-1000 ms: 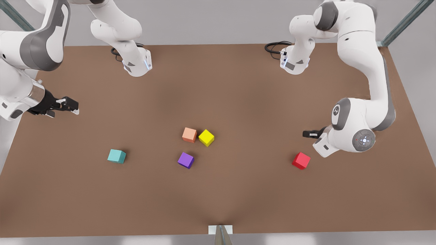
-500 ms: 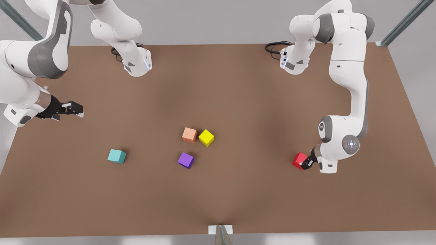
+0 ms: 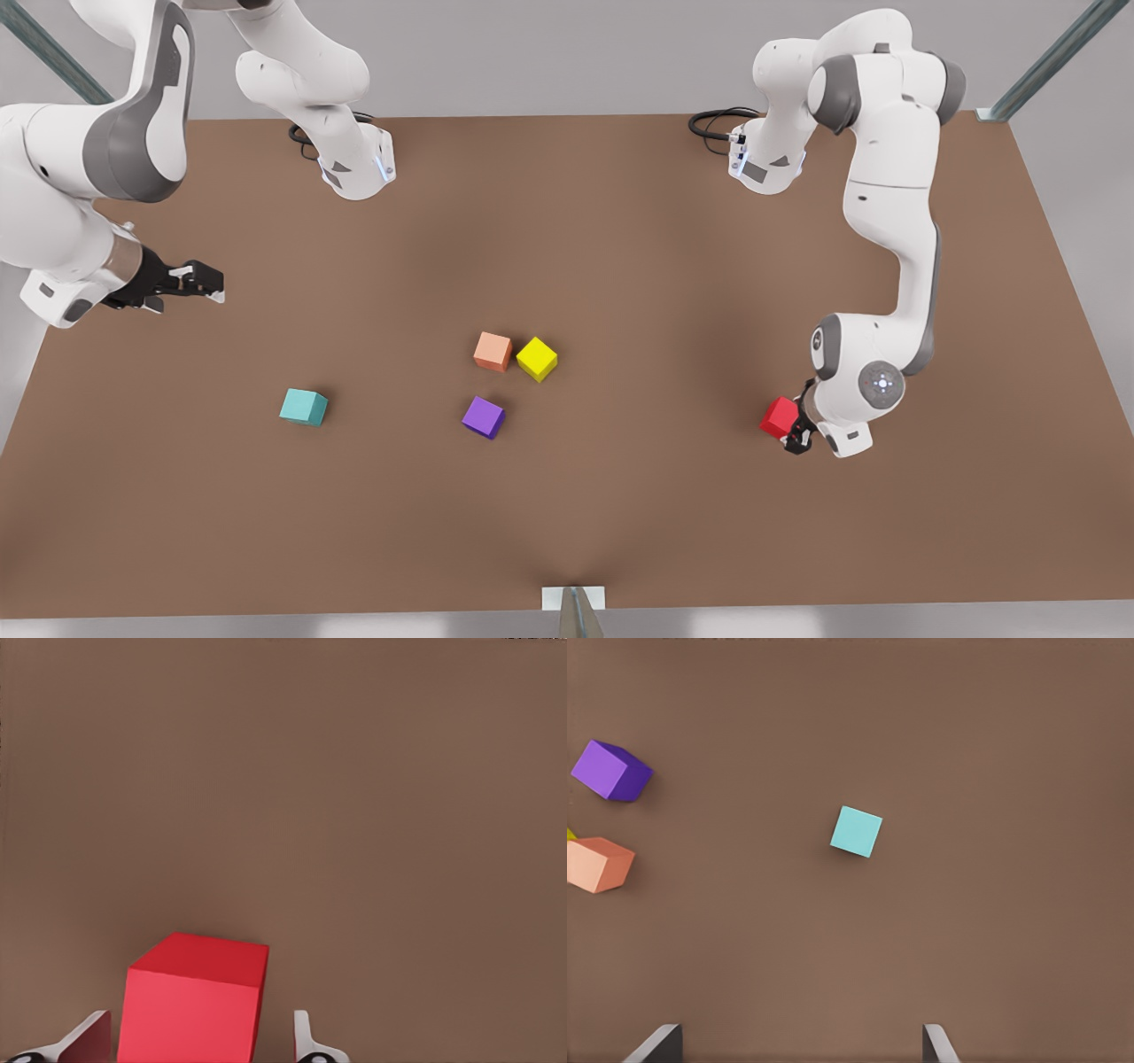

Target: Pick up red wooden cube and pass to hand red wooden cube and place in blue wooden cube

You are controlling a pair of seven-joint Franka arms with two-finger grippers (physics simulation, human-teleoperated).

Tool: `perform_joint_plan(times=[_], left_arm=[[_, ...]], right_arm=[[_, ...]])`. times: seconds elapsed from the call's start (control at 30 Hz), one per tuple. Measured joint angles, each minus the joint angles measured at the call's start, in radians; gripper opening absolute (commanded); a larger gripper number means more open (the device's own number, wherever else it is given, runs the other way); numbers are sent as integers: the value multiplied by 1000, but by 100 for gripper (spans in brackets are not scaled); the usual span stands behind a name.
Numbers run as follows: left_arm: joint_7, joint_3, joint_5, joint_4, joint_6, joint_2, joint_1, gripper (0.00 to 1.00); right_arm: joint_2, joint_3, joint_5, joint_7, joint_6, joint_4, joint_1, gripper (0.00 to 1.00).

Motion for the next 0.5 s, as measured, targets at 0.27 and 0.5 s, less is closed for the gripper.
perform_joint_plan(times=[0.27,0.5], left_arm=[[-106,0,12,1,30,54,0,100],[-169,-1,16,2,53,62,-3,59]], right_arm=[[0,0,0,-1,0,-20,-1,100],[2,1,0,-1,0,-26,0,100]])
